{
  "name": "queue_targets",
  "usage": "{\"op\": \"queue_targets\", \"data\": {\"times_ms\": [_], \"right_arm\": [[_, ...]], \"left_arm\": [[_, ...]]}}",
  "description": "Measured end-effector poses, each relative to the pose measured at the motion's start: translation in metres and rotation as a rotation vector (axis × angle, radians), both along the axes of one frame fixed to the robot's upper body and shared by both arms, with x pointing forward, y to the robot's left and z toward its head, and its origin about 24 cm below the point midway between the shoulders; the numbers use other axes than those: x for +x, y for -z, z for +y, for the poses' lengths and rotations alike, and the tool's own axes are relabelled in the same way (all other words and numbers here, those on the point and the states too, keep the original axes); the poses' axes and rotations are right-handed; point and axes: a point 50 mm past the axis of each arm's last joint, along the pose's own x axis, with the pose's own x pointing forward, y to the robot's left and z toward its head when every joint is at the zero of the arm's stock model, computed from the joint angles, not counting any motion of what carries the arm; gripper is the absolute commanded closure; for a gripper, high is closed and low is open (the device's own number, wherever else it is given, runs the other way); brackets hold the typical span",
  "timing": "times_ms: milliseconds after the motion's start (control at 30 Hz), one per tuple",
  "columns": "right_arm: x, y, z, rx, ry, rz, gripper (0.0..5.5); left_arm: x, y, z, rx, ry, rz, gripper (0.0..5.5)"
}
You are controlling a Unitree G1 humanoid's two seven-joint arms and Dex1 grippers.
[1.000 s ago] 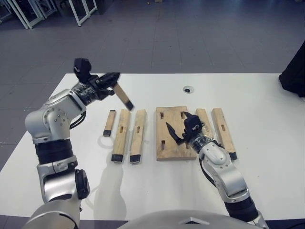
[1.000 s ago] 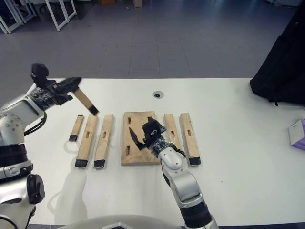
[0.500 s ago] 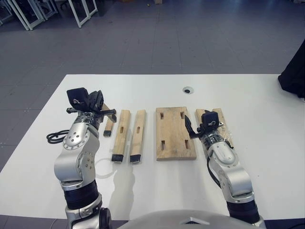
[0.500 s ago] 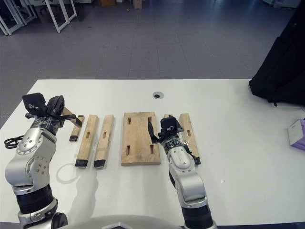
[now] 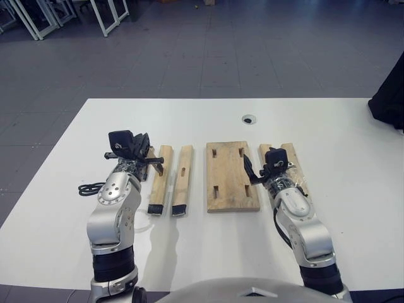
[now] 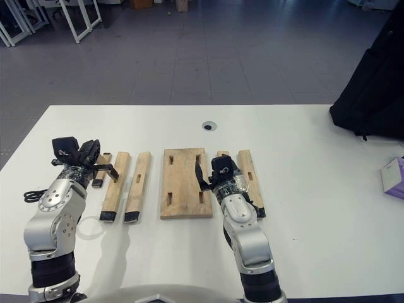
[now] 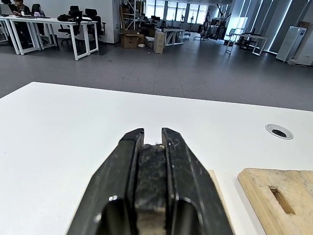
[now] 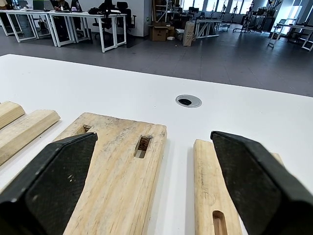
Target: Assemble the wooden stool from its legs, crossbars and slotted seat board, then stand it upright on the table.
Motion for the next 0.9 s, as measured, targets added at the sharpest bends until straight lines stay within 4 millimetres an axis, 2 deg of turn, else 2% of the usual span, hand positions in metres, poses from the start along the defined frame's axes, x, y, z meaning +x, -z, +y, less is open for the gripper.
{"op": "queue_targets", "data": {"times_ms": [400, 600, 900], "right_arm": [[0.003, -0.002, 0.000, -0.018, 0.004, -0.010, 1.23], [0.005, -0.003, 0.000, -0.020, 0.002, -0.015, 1.23], [0.005, -0.003, 0.000, -0.020, 0.001, -0.017, 1.23]], "left_arm": [[-0.011, 0.009, -0.001, 0.038, -0.029, 0.007, 5.07], [-0.017, 0.023, -0.004, 0.063, -0.033, 0.006, 5.07], [-0.016, 0.024, -0.006, 0.041, -0.028, 0.011, 5.07]]}}
